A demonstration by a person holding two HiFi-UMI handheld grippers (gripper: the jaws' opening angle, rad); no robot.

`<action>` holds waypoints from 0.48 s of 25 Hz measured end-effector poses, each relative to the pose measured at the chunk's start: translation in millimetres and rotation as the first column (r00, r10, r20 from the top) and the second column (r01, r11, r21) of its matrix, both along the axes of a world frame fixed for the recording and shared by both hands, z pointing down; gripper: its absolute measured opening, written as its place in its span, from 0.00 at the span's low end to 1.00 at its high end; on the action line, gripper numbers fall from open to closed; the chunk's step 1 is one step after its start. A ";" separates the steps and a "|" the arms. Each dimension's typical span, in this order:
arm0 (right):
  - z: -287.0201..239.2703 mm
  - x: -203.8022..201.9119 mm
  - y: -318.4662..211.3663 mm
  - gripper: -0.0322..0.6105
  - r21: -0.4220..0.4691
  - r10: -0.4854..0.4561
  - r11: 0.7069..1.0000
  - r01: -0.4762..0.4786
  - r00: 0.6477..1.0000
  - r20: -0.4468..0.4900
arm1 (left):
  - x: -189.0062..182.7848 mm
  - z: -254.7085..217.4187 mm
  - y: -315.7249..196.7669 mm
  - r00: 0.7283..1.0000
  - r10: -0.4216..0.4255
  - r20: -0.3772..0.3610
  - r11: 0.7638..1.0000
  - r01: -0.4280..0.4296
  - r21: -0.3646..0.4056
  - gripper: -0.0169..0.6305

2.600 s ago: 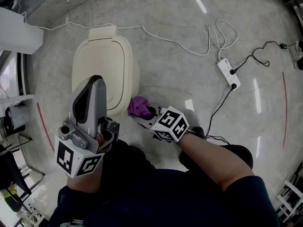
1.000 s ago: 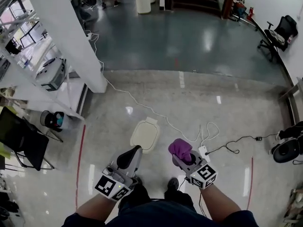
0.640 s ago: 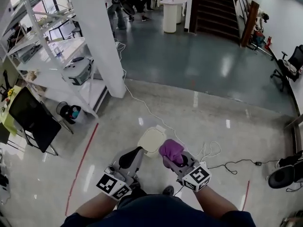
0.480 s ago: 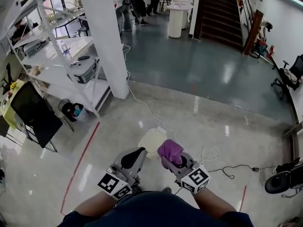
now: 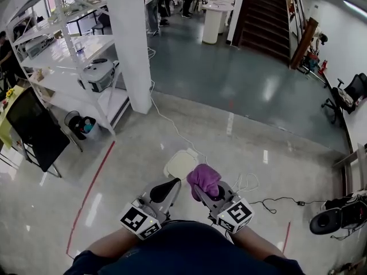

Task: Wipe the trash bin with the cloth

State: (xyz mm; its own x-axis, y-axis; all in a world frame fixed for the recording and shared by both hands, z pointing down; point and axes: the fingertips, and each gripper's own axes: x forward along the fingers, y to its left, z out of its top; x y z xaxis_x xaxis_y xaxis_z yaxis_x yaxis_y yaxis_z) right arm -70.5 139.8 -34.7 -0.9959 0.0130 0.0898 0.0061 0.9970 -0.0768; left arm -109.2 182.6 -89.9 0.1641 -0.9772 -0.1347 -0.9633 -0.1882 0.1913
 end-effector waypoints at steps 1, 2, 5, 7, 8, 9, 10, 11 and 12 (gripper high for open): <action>-1.5 0.2 1.1 0.16 0.008 -0.003 1.000 0.003 1.000 0.004 | 1.5 1.2 0.4 1.000 0.001 -0.001 1.000 -0.001 0.001 0.02; -2.9 0.9 1.7 0.16 0.012 -0.002 1.000 0.002 1.000 0.007 | 2.8 2.0 0.6 1.000 0.002 -0.004 1.000 -0.002 0.000 0.02; -6.8 2.1 4.3 0.16 0.014 -0.002 1.000 0.002 1.000 0.014 | 4.1 -0.3 3.0 1.000 0.005 0.001 1.000 -0.005 0.001 0.02; -7.0 1.7 9.5 0.16 0.026 -0.015 1.000 0.014 1.000 0.018 | 3.4 2.0 6.7 1.000 0.001 0.002 1.000 -0.001 -0.002 0.02; -6.0 2.4 11.8 0.16 0.028 -0.018 0.999 0.017 1.000 0.019 | 3.7 4.3 8.4 1.000 -0.002 -0.003 1.000 0.002 -0.004 0.02; -4.6 3.6 13.3 0.16 0.028 -0.019 0.999 0.018 1.000 0.020 | 5.1 6.3 9.4 1.000 -0.003 -0.006 1.000 0.003 -0.005 0.02; -3.4 5.0 13.7 0.16 0.028 -0.020 0.999 0.019 1.000 0.022 | 7.4 7.3 9.4 1.000 -0.001 -0.005 1.000 0.001 -0.004 0.02; -2.9 6.1 13.1 0.16 0.030 -0.021 0.999 0.021 1.000 0.023 | 9.9 7.1 8.7 1.000 0.001 -0.001 1.000 -0.001 -0.003 0.02; -3.4 6.9 12.3 0.16 0.033 -0.023 0.999 0.022 0.999 0.023 | 12.0 6.2 7.8 1.000 0.003 0.004 1.000 -0.003 -0.002 0.02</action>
State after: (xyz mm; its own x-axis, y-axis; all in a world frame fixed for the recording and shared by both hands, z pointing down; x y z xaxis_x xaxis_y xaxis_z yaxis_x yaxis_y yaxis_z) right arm -63.7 152.2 -38.1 -0.9972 0.0329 0.0670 0.0300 0.9986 -0.0437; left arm -97.3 190.4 -83.7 0.1676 -0.9769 -0.1325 -0.9634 -0.1908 0.1883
